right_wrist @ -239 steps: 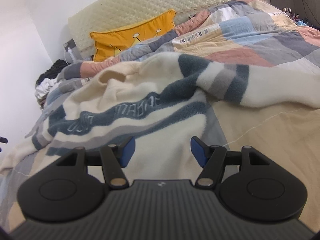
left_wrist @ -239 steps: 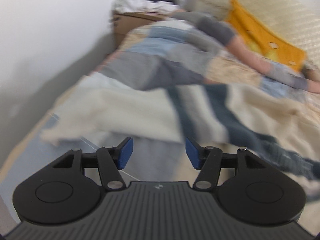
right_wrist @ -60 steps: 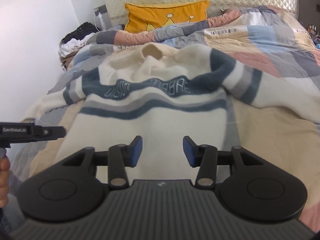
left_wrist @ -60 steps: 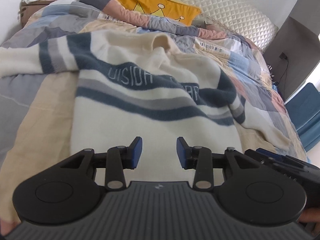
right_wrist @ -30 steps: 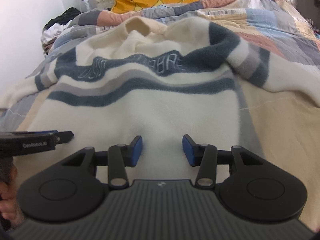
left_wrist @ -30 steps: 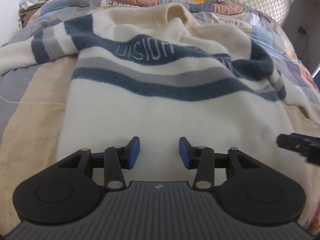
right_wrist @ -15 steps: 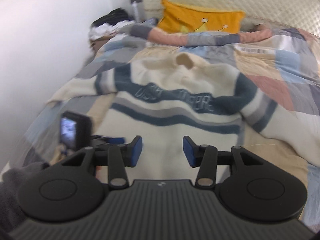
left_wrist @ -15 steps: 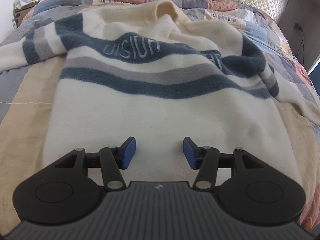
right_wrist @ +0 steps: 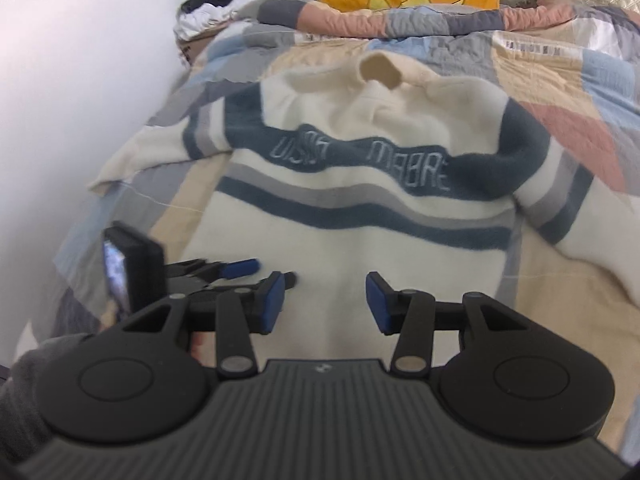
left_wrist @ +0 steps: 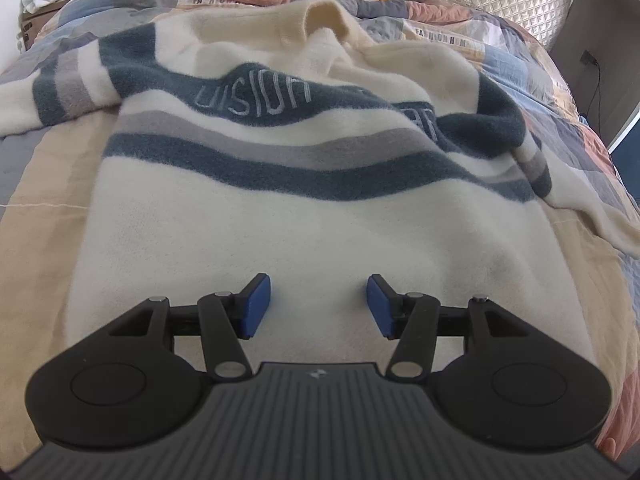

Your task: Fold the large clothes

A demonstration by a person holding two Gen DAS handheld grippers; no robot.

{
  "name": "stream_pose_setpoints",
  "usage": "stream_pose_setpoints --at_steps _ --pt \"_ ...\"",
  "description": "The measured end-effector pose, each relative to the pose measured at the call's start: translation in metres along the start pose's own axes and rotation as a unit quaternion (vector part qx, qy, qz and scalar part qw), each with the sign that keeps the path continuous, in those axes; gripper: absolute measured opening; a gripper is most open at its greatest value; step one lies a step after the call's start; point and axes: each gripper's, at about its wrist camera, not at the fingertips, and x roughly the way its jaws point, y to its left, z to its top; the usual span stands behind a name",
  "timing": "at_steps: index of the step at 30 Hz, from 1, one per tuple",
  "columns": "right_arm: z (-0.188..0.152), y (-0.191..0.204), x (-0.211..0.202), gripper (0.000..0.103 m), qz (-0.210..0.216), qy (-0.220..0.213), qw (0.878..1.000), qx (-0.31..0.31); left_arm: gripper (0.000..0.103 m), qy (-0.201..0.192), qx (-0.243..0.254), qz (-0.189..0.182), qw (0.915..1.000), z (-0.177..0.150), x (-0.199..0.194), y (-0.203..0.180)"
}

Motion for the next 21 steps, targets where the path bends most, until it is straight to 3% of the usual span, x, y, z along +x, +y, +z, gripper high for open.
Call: stream_pose_setpoints --at_steps 6,11,17,21 --pt "0.003 -0.01 0.014 0.048 -0.022 0.008 1.0 0.008 0.06 -0.003 -0.005 -0.008 0.9999 0.002 -0.001 0.002" --pt "-0.015 -0.021 0.014 0.048 -0.049 -0.056 0.997 -0.021 0.06 -0.013 -0.012 -0.011 0.9998 -0.002 -0.003 0.0" --pt "-0.043 -0.087 0.021 0.048 -0.106 -0.097 0.988 0.06 0.06 -0.023 -0.02 -0.019 0.9993 -0.007 -0.012 0.002" --pt "-0.059 -0.138 0.026 0.048 -0.171 -0.106 0.975 0.097 0.06 -0.026 -0.018 -0.02 0.9993 -0.009 -0.013 0.002"
